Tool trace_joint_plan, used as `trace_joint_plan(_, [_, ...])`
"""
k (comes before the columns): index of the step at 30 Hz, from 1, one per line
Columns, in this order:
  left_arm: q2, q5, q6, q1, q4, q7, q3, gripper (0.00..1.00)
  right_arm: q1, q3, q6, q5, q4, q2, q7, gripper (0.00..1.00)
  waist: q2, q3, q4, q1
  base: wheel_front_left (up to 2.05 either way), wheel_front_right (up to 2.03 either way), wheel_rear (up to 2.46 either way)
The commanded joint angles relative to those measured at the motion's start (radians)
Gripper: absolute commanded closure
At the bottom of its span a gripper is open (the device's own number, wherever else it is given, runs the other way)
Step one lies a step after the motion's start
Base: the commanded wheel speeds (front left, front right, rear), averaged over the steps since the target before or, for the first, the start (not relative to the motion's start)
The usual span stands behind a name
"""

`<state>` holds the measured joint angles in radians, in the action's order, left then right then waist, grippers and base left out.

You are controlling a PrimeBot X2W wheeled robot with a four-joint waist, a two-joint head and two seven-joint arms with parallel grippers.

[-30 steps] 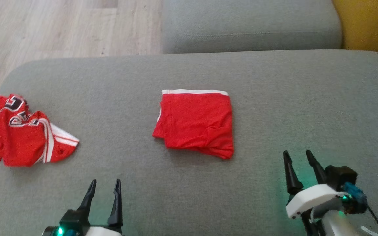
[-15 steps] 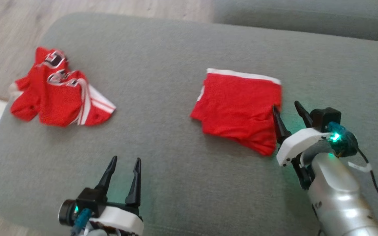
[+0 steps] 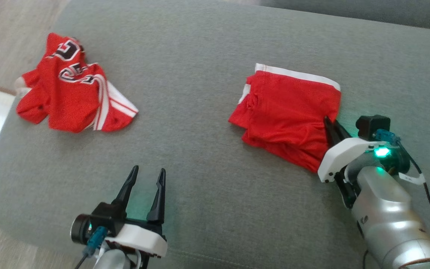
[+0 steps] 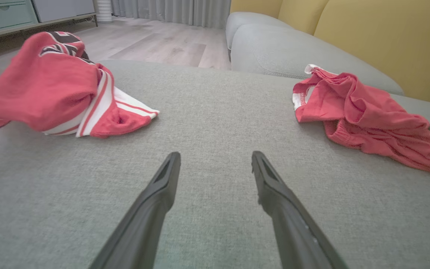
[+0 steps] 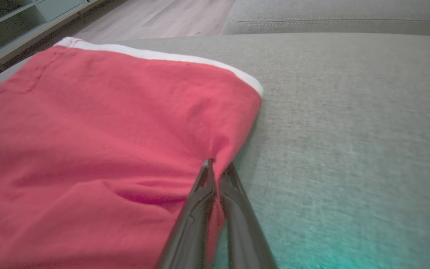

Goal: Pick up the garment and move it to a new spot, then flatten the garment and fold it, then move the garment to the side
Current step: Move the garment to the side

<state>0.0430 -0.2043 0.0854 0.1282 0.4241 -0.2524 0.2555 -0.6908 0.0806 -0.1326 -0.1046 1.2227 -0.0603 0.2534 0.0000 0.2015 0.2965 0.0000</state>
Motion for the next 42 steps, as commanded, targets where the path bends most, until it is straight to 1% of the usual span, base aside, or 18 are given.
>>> trace_joint_plan(1, [0.007, 0.001, 0.001, 0.032, -0.026, -0.009, -0.033, 0.0, 0.006, 0.037, 0.002, -0.025, -0.011, 0.01, 0.006, 1.0, 0.0, -0.007, -0.039, 0.0, 0.0, 0.0, 0.0])
trace_joint_plan(5, [0.007, 0.015, 0.004, 0.027, -0.032, -0.009, -0.055, 0.0, 0.029, 0.065, 0.002, -0.072, -0.069, 0.01, 0.008, 1.0, 0.0, -0.026, -0.144, 0.0, 0.0, 0.0, 0.0])
trace_joint_plan(9, [0.007, 0.024, 0.012, 0.035, -0.04, -0.009, -0.065, 0.0, 0.075, 0.102, 0.002, -0.111, -0.135, 0.01, 0.008, 1.0, 0.0, -0.039, -0.283, 0.0, 0.0, 0.0, 0.0])
trace_joint_plan(13, [0.007, 0.024, 0.021, 0.05, -0.052, -0.009, -0.052, 0.0, 0.108, 0.132, 0.002, -0.126, -0.18, 0.01, 0.008, 1.0, 0.0, -0.039, -0.43, 0.0, 0.0, 0.0, 0.0])
trace_joint_plan(14, [0.007, 0.024, 0.021, 0.05, -0.052, -0.009, -0.052, 0.0, 0.108, 0.132, 0.002, -0.126, -0.18, 0.01, 0.008, 1.0, 0.0, -0.039, -0.43, 0.0, 0.0, 0.0, 0.0])
trace_joint_plan(17, [0.007, 0.023, 0.027, 0.059, -0.056, -0.009, -0.039, 0.0, 0.135, 0.16, 0.002, -0.145, -0.217, 0.01, 0.008, 1.0, 0.0, -0.036, -0.532, 0.0, 0.0, 0.0, 0.0])
trace_joint_plan(19, [0.007, 0.022, 0.03, 0.062, -0.058, -0.009, -0.031, 0.0, 0.152, 0.17, 0.002, -0.157, -0.237, 0.01, 0.008, 1.0, 0.0, -0.033, -0.586, 0.0, 0.0, 0.0, 0.0])
trace_joint_plan(21, [0.007, 0.024, 0.032, 0.065, -0.055, -0.009, -0.018, 0.0, 0.164, 0.175, 0.002, -0.165, -0.255, 0.01, 0.008, 1.0, 0.0, -0.029, -0.632, 0.0, 0.0, 0.0, 0.0])
trace_joint_plan(24, [0.007, 0.024, 0.036, 0.069, -0.053, -0.009, -0.001, 0.0, 0.179, 0.179, 0.002, -0.176, -0.275, 0.01, 0.008, 1.0, 0.0, -0.022, -0.679, 0.0, 0.0, 0.0, 0.0])
trace_joint_plan(27, [0.007, 0.028, 0.038, 0.074, -0.048, -0.009, 0.009, 0.0, 0.184, 0.179, 0.002, -0.179, -0.287, 0.01, 0.008, 1.0, 0.0, -0.011, -0.703, 0.0, 0.0, 0.0, 0.0])
trace_joint_plan(29, [0.007, 0.031, 0.039, 0.076, -0.046, -0.009, 0.015, 0.0, 0.179, 0.167, 0.002, -0.172, -0.288, 0.01, 0.008, 1.0, 0.0, -0.006, -0.703, 0.0, 0.0, 0.0, 0.0])
trace_joint_plan(32, [0.007, 0.035, 0.041, 0.078, -0.04, -0.009, 0.022, 0.0, 0.15, 0.11, 0.002, -0.139, -0.28, 0.01, 0.008, 1.0, 0.0, 0.004, -0.684, 0.0, 0.0, 0.0, 0.0])
trace_joint_plan(34, [0.007, 0.04, 0.042, 0.079, -0.035, -0.009, 0.023, 0.0, 0.12, 0.067, 0.002, -0.087, -0.262, 0.006, 0.008, 1.0, 0.0, 0.011, -0.662, 0.0, 0.0, 0.0, 0.0])
trace_joint_plan(37, [0.007, 0.047, 0.043, 0.075, -0.032, -0.009, 0.017, 0.0, 0.068, 0.0, 0.002, -0.015, -0.217, -0.033, 0.008, 1.0, 0.0, 0.021, -0.622, 0.0, 0.0, 0.0, 0.0])
trace_joint_plan(42, [0.009, 0.069, 0.044, 0.075, -0.027, -0.009, 0.0, 0.0, -0.043, -0.113, 0.002, 0.101, -0.126, -0.132, 0.003, 1.0, 0.0, 0.053, -0.559, 0.0, 0.0, 0.0, 0.0])
